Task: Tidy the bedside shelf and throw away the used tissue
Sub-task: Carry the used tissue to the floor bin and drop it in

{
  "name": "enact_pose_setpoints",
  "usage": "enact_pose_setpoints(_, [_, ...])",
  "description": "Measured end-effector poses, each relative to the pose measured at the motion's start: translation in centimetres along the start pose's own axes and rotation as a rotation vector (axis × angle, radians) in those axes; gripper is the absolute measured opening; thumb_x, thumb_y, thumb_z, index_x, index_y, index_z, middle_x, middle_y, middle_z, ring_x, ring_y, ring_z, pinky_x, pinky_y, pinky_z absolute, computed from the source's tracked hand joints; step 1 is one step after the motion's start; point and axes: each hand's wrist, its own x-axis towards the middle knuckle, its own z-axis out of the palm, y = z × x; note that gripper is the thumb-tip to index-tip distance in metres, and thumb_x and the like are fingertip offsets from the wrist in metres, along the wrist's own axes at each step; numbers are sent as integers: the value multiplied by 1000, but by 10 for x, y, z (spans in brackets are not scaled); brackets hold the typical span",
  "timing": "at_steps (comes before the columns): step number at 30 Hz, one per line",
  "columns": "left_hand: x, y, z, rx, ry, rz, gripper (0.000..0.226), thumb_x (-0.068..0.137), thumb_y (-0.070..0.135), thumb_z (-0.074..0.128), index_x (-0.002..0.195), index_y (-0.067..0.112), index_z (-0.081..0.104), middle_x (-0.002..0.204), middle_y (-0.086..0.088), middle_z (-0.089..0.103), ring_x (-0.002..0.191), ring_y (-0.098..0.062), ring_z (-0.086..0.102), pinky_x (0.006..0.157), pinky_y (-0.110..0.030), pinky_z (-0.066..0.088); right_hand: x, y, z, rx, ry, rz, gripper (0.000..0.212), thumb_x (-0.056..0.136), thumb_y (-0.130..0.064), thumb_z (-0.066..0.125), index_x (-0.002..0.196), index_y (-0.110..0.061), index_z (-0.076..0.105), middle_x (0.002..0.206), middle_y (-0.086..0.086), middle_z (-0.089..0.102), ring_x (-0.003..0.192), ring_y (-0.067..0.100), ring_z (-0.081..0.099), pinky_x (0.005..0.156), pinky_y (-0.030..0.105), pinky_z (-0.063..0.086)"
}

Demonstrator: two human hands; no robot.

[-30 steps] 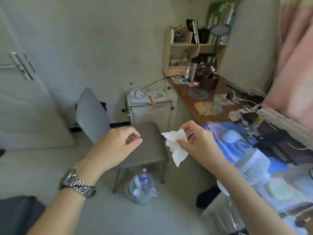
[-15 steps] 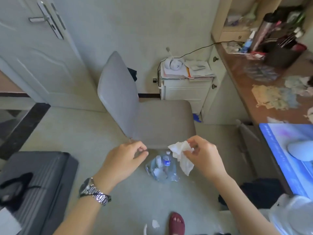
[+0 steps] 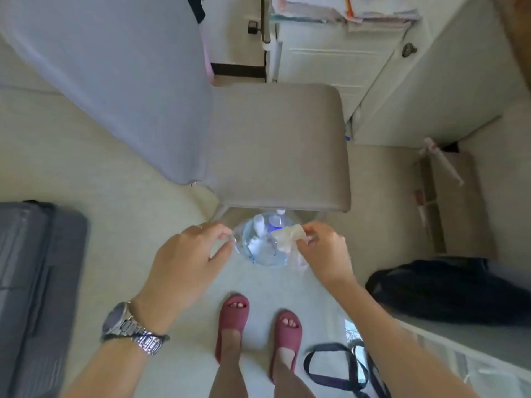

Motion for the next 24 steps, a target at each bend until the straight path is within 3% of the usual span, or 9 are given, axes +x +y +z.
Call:
enact_pose_setpoints(3, [37, -30, 42, 57, -38, 15, 25, 88, 41, 48, 108, 32, 60, 106, 10, 68, 93, -21, 64, 80, -36, 49, 42, 32, 51, -33, -37, 35, 12, 81, -13, 64, 92, -12, 67, 92, 6, 71, 81, 26, 66, 75, 33, 53])
enact_pose_setpoints(7, [66, -65, 93, 48, -124, -16, 26, 90, 38, 46, 112, 31, 58, 111, 11, 66, 104, -19, 61, 84, -38, 47, 82, 70, 112, -86, -111, 90, 12, 79, -11, 62, 91, -10, 65, 94, 10, 70, 84, 29, 65, 80, 40, 54])
enact_pose_setpoints(14, [80, -104, 150, 52, -223, -42, 30, 91, 40, 43, 116, 31, 57, 115, 15, 64, 105, -11, 59, 84, -33, 47, 116, 115, 178, -57, -123, 166, 16, 78, -11, 64, 94, -11, 65, 97, 7, 69, 88, 27, 62, 79, 32, 50])
enact_pose_setpoints(24, [78, -89, 111, 63, -194, -34, 29, 90, 42, 43, 113, 33, 58, 113, 18, 64, 95, -8, 61, 76, -28, 44, 116, 92, 132, -12, -104, 177, 20, 79, -13, 68, 99, -16, 65, 86, 1, 67, 77, 16, 56, 69, 27, 47])
